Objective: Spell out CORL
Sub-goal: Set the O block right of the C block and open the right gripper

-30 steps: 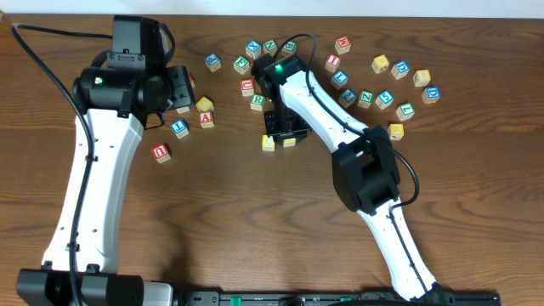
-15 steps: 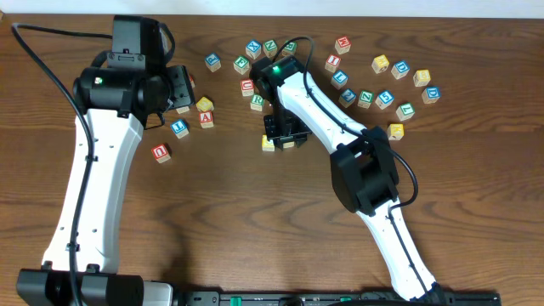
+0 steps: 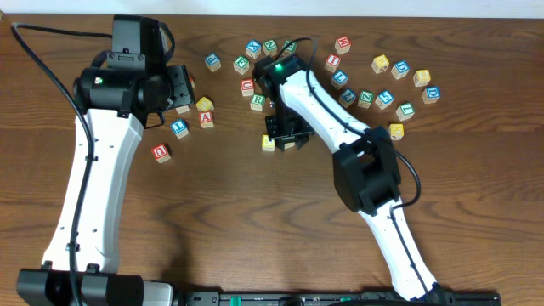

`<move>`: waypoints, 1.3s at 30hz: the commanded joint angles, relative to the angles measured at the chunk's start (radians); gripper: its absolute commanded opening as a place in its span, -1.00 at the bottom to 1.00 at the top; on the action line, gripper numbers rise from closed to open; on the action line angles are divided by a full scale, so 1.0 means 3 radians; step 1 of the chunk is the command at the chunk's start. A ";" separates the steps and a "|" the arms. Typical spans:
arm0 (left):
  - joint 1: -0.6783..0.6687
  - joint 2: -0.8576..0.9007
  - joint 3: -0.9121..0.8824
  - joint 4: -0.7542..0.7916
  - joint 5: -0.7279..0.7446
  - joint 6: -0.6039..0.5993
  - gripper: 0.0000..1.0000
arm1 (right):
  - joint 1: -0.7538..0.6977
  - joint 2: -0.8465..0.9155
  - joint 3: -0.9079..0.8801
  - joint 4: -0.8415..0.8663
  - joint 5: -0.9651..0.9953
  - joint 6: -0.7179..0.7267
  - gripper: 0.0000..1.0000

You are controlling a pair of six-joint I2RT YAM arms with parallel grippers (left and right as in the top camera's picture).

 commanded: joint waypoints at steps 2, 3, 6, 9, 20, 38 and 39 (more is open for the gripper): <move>0.0005 0.0041 -0.0001 0.0008 -0.0042 0.0042 0.18 | -0.0102 -0.0473 0.0092 0.0014 -0.0060 -0.0168 -0.35; 0.0005 0.0041 -0.0003 0.0008 -0.0042 0.0042 0.18 | -0.0123 -0.0516 0.0092 0.0028 -0.0029 -0.0167 -0.36; 0.0005 0.0041 -0.0003 0.0008 -0.0042 0.0042 0.18 | -0.0202 -0.0584 0.0092 0.0108 0.0137 -0.0164 -0.51; 0.0005 0.0041 -0.0003 0.0008 -0.0042 0.0042 0.18 | -0.0295 -0.0553 0.0051 0.0252 0.0215 -0.0164 -0.93; 0.0005 0.0041 -0.0003 0.0045 -0.0042 0.0042 0.18 | -0.0355 -0.0444 -0.0690 0.0952 -0.0186 -0.0253 -0.98; 0.0005 0.0041 -0.0003 0.0055 -0.0042 0.0042 0.18 | -0.0258 -0.0444 -0.0977 0.1059 -0.0420 -0.0126 -0.98; 0.0005 0.0041 -0.0003 0.0055 -0.0042 0.0042 0.18 | -0.0258 -0.0444 -0.0977 0.1061 -0.0421 -0.0126 -0.98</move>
